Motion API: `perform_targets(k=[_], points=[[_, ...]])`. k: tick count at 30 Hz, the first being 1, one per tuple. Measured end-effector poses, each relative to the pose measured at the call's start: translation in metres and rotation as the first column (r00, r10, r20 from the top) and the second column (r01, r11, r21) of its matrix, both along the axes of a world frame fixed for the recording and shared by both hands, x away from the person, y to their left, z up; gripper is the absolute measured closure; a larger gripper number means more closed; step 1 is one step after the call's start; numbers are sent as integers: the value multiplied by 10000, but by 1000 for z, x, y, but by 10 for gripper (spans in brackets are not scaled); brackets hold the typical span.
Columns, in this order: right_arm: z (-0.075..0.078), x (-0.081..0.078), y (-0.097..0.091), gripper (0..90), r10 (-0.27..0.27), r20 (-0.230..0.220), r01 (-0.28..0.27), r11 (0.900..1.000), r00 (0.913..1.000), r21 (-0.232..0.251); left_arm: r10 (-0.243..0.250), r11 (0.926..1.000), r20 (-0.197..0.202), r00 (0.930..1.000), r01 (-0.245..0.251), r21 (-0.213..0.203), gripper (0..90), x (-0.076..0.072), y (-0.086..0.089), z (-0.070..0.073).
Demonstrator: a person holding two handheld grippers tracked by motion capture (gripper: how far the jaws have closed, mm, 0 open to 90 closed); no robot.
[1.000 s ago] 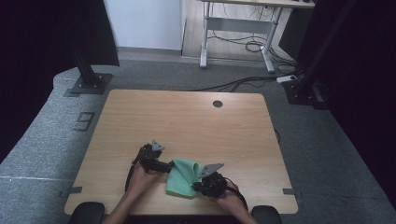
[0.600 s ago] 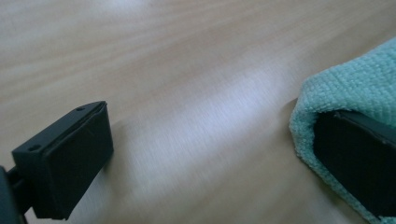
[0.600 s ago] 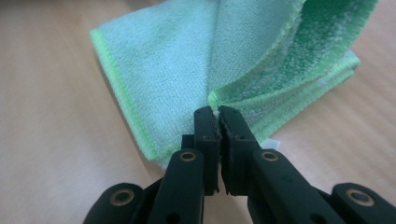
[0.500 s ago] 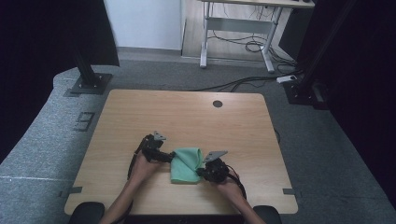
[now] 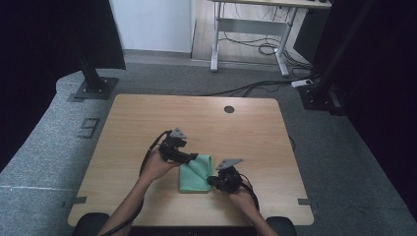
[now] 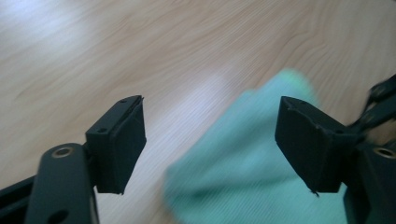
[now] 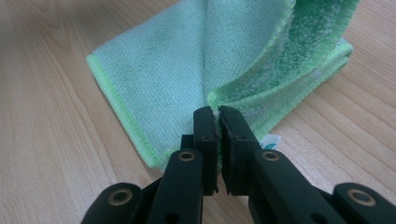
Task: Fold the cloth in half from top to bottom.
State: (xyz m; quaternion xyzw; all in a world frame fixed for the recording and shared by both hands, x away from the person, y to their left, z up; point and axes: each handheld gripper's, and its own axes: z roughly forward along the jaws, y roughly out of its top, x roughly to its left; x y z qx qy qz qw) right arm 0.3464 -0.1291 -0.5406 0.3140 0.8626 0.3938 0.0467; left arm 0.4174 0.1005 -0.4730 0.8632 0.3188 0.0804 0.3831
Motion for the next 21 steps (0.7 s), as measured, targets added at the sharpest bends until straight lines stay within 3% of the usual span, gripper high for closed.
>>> perform_targets(k=[7, 10, 14, 15, 16, 17, 21], points=[[-1, 0, -1, 845, -30, -61, 30, 9999, 10000, 124, -732, 9972, -509, 9960, 740, 133, 370, 9, -46, 10], [-1, 1, -2, 844, -27, -91, 29, 9998, 10000, 209, -961, 9932, -784, 9923, 1008, 588, 449, 9, -56, 6], [-3, 2, -4, 843, -49, -223, 58, 9992, 9997, 406, -1199, 9869, -1354, 9835, 1329, 914, 673, 9, -55, -2], [-3, 2, -4, 843, -49, -223, 58, 9992, 9997, 406, -1199, 9869, -1354, 9835, 1329, 914, 731, 9, -55, -2], [-3, 2, -5, 843, -68, -286, 81, 9990, 9996, 449, -1184, 9860, -1419, 9828, 1332, 1003, 731, 8, -53, -2], [-3, 3, -5, 842, -93, -307, 108, 9986, 9995, 519, -1218, 9853, -1397, 9827, 1367, 1027, 829, 8, -50, -1], [-3, 3, -5, 823, -108, -403, 133, 9980, 9991, 615, -1278, 9852, -1273, 9836, 1407, 983, 850, 2, -44, 4]])
